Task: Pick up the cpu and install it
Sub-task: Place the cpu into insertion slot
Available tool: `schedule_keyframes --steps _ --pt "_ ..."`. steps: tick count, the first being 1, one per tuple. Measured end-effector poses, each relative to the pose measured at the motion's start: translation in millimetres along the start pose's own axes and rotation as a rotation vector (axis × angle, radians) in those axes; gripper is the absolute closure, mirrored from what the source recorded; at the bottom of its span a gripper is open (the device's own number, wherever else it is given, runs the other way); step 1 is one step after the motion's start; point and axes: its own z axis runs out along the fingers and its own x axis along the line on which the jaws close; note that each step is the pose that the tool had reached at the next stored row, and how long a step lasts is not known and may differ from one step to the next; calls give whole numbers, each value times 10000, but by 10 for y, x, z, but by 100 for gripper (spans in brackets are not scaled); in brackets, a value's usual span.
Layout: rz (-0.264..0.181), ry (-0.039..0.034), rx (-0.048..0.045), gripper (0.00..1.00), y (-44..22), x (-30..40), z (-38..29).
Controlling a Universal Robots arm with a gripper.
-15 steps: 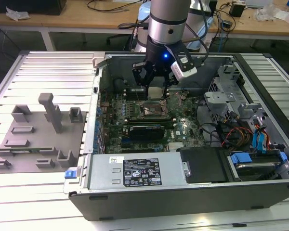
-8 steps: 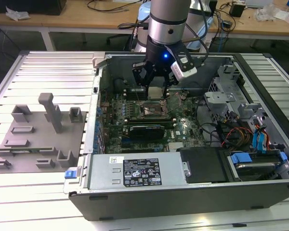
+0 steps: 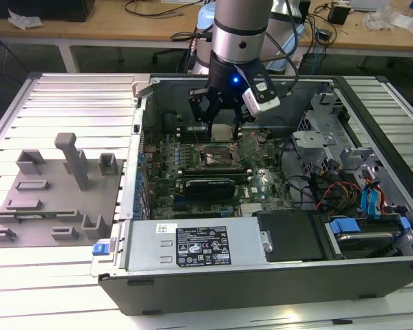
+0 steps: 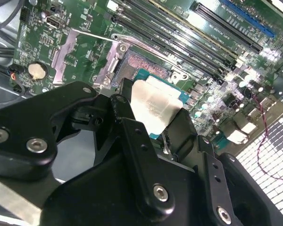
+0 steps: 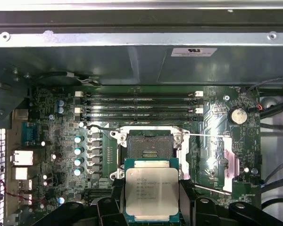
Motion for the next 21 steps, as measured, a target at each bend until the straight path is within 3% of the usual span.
schedule_keyframes --steps 4,9,13,21 --pt "675 -28 -12 46 0 0 0" --pt "1947 -80 -33 46 0 0 0" --pt "2510 -103 -44 46 0 0 1" --pt "3223 -132 -57 46 0 0 1"
